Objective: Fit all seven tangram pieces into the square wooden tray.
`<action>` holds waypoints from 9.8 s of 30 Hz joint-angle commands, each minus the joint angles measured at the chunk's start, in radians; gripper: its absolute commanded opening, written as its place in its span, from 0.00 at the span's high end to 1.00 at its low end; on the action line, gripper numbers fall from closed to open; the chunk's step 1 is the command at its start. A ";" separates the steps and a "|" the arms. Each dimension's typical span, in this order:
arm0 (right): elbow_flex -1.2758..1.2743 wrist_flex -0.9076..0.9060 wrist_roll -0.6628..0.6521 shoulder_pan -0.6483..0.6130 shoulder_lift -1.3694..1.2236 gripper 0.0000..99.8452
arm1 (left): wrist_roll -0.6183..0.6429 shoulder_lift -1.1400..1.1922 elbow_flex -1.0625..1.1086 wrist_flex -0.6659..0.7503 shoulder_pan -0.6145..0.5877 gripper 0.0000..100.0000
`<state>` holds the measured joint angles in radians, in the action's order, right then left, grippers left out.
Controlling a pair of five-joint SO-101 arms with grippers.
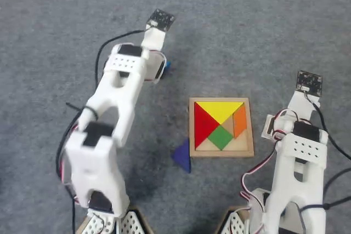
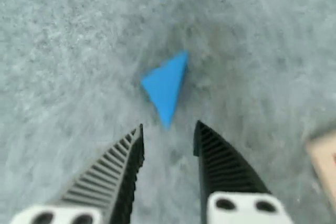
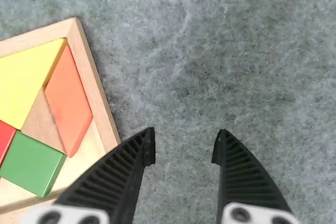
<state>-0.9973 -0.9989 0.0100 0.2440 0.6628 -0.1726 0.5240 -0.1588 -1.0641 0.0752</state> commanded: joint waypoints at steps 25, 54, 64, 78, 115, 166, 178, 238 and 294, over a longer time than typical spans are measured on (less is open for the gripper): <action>0.005 0.013 -0.011 -0.005 -0.008 0.81 | -0.083 0.830 -1.283 -0.578 0.008 0.80; 0.005 0.018 -0.011 -0.005 -0.008 0.81 | -0.084 0.680 -1.115 -0.697 -0.005 0.88; 0.005 0.015 -0.011 -0.005 -0.008 0.81 | -0.158 0.206 -0.510 -0.695 -0.003 0.88; 0.006 0.010 -0.011 -0.005 -0.008 0.81 | -0.259 -0.153 -0.070 -0.388 0.009 0.76; 0.006 0.010 -0.011 -0.005 -0.008 0.81 | -0.235 0.647 -0.995 -0.692 -0.009 0.79; 0.006 0.013 -0.011 -0.005 -0.008 0.81 | -0.215 0.302 -0.604 -0.694 0.021 0.93; 0.006 0.008 -0.011 -0.005 -0.007 0.81 | -0.247 -0.199 -0.119 -0.519 0.029 0.85; 0.006 0.010 -0.011 -0.002 -0.007 0.81 | -0.275 -0.084 -0.160 -0.689 0.081 0.90; 0.006 0.004 -0.011 -0.007 -0.007 0.81 | -0.215 -0.018 0.142 -0.160 0.052 0.97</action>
<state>-0.9973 -0.9989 0.0100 0.2440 0.6628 -0.3613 0.5086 0.0207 -1.2236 0.1427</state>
